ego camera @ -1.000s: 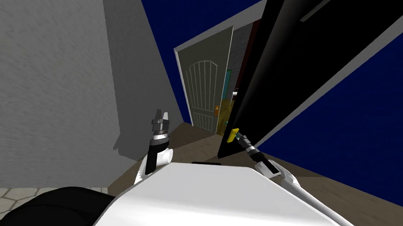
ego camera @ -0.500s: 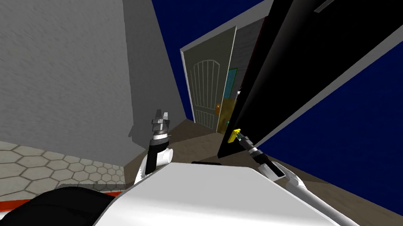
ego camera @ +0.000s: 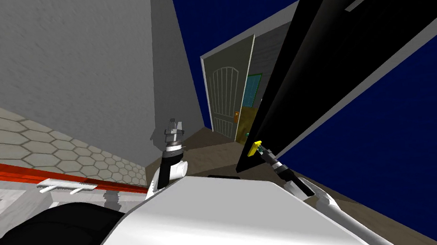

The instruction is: Pull the door open

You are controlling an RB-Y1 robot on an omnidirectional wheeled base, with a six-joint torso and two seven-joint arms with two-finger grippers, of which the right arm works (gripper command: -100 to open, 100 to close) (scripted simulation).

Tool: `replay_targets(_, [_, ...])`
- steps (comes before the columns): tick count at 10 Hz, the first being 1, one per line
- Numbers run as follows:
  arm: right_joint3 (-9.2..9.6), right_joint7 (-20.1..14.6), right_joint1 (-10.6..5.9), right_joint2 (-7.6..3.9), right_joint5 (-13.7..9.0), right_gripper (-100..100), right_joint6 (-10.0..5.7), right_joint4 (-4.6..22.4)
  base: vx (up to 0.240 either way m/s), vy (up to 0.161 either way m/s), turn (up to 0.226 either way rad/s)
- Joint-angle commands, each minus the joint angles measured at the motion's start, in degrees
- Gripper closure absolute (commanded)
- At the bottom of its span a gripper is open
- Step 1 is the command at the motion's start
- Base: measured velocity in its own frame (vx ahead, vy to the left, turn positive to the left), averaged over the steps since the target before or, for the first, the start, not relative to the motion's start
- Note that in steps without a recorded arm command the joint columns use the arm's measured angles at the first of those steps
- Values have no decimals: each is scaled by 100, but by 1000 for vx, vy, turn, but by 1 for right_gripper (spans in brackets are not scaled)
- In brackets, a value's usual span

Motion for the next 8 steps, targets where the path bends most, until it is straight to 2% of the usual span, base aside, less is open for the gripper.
replay_targets(1, [0, 0, 0, 0, 0, 100, 0, 0, -77, -49, 25])
replay_targets(3, [90, -52, 37, -92, 10, 100, -162, 40, -160, -74, 147])
replay_targets(8, [271, -172, 96, -316, 21, 100, -544, 126, -198, -146, 139])
